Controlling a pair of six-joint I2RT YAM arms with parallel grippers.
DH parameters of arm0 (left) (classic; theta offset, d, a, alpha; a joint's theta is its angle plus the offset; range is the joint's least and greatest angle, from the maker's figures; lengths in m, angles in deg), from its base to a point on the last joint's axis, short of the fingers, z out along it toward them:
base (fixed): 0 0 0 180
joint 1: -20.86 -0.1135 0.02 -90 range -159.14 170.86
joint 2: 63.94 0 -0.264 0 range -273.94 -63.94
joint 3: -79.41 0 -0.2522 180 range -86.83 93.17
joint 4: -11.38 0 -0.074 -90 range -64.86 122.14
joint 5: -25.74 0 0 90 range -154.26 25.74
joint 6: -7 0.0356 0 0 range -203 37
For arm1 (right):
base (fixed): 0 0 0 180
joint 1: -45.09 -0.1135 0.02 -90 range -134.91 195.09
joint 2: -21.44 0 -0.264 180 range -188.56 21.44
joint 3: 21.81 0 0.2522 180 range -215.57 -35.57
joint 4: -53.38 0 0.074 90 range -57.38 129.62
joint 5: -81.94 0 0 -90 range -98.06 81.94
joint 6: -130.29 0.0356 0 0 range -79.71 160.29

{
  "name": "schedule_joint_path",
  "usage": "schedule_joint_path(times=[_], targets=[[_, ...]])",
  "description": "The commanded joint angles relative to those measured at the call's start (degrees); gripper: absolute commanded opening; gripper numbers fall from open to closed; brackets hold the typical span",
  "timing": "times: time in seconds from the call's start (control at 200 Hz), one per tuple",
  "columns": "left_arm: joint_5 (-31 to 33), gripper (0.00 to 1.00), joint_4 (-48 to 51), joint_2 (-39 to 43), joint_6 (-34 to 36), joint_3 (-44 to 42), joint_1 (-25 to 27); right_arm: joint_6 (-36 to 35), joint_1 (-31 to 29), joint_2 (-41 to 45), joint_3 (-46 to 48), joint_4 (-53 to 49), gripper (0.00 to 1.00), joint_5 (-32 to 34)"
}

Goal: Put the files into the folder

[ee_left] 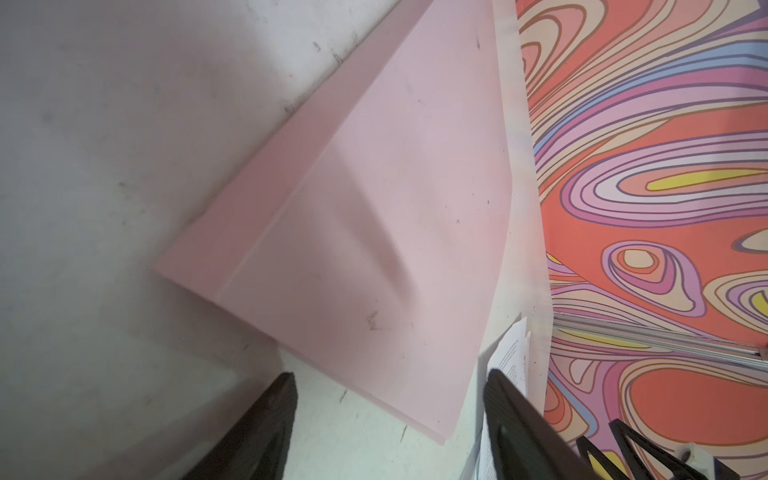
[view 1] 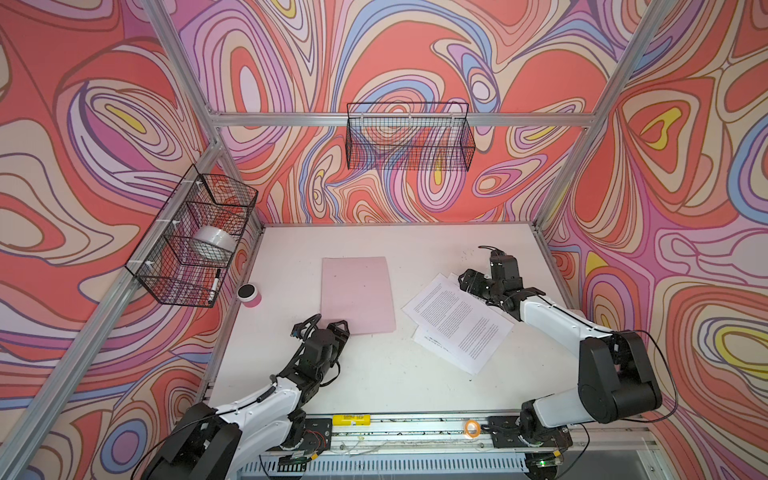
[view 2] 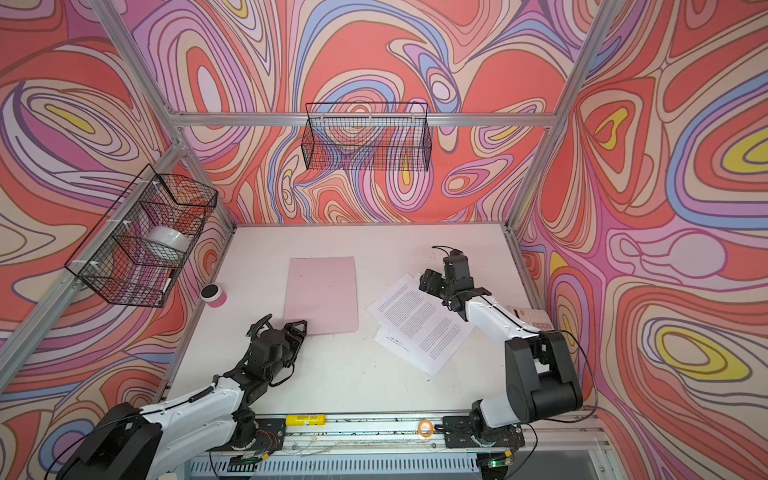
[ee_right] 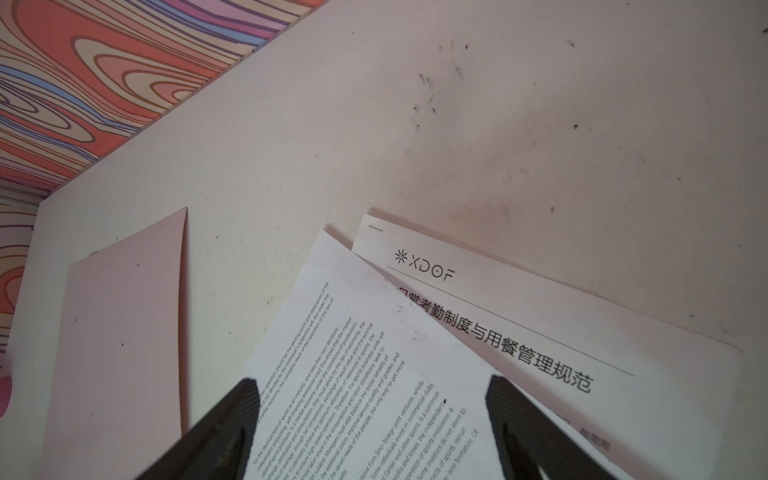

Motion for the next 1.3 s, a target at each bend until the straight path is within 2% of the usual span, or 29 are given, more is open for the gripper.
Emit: schedule_joint_path(times=[0.0, 0.381, 0.516, 0.691, 0.741, 0.847, 1.087, 1.292], targets=[[1.2, 0.70, -4.3, -2.9, 0.5, -0.8, -0.1, -0.8, -0.3, -0.4, -1.1, -0.5, 0.90, 0.2], [0.6, 0.62, -22.3, -18.9, -2.6, -1.7, -0.1, -1.4, -0.4, -0.6, -1.5, -1.4, 0.88, 0.0], [0.2, 0.56, -34.2, -27.4, -4.1, -3.1, -0.1, -1.6, -0.4, -0.7, -1.7, -1.7, 0.88, -0.3], [-3.2, 0.56, -52.5, -41.5, -5.8, -4.2, -0.1, -1.7, -0.3, -0.8, -1.5, -1.7, 0.87, -0.1], [-3.8, 0.56, -53.4, -44.1, -8.0, -4.2, -0.1, -1.7, -0.3, -0.8, -1.5, -1.8, 0.87, -0.1], [-4.9, 0.57, -53.1, -43.6, -5.9, -4.1, 0.1, -1.8, -0.4, -0.7, -1.7, -2.1, 0.87, 0.2], [-3.2, 0.57, -48.0, -36.0, -2.6, -4.1, 0.0, -1.6, -0.4, -1.9, -1.9, -1.5, 0.87, 0.1], [-3.1, 0.56, -47.6, -36.1, -1.2, -2.9, 0.0, -1.6, -0.4, -2.5, -1.9, -1.0, 0.87, 0.1]])
